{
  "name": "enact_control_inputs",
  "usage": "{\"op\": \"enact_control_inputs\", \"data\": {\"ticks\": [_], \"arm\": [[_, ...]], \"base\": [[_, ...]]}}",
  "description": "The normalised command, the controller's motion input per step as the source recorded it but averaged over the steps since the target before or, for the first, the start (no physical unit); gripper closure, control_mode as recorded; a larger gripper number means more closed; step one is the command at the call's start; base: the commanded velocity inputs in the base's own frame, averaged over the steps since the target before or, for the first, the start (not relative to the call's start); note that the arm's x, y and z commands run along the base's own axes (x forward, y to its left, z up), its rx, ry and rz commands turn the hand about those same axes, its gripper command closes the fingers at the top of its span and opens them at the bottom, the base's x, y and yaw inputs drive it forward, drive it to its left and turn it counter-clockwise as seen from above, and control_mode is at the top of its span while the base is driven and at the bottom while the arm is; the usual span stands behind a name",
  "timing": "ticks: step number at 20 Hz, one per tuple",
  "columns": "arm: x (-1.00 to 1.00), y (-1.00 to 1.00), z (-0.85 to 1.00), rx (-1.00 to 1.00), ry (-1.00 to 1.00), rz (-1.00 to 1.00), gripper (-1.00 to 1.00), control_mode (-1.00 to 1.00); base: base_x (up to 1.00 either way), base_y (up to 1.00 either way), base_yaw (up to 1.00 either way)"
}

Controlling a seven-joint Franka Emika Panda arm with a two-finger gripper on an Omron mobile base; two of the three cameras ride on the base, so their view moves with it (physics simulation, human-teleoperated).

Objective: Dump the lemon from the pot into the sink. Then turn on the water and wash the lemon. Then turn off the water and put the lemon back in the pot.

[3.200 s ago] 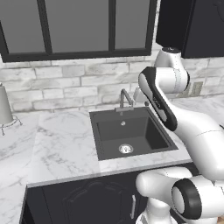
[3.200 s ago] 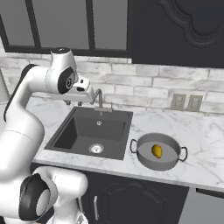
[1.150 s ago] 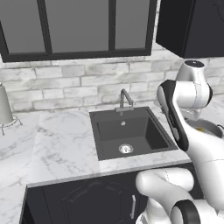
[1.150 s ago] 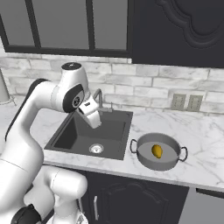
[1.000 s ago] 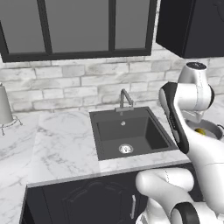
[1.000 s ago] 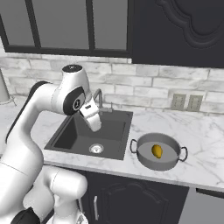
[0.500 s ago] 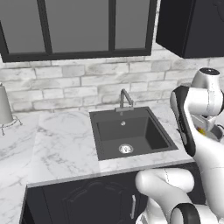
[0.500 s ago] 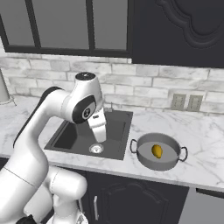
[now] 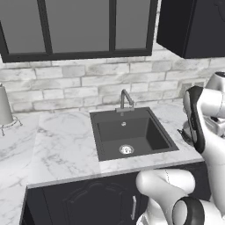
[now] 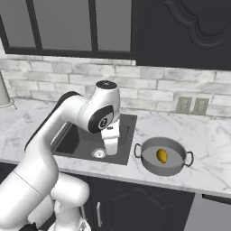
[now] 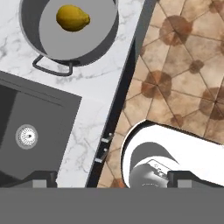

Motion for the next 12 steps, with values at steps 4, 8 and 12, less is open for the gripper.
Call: {"op": "enact_control_inputs", "data": {"ticks": [4,8,12], "arm": [[0.00,-0.27,-0.14,0.07,0.05,-0.10,-1.00,-1.00],[0.00,-0.28,-0.18,0.07,0.05,-0.09,-1.00,-1.00],[0.00,-0.27,-0.20,0.06,0.03,-0.09,-1.00,-1.00]], "base": [[0.00,0.00,0.00],[0.00,0.00,0.00],[0.00,0.00,0.00]]}}
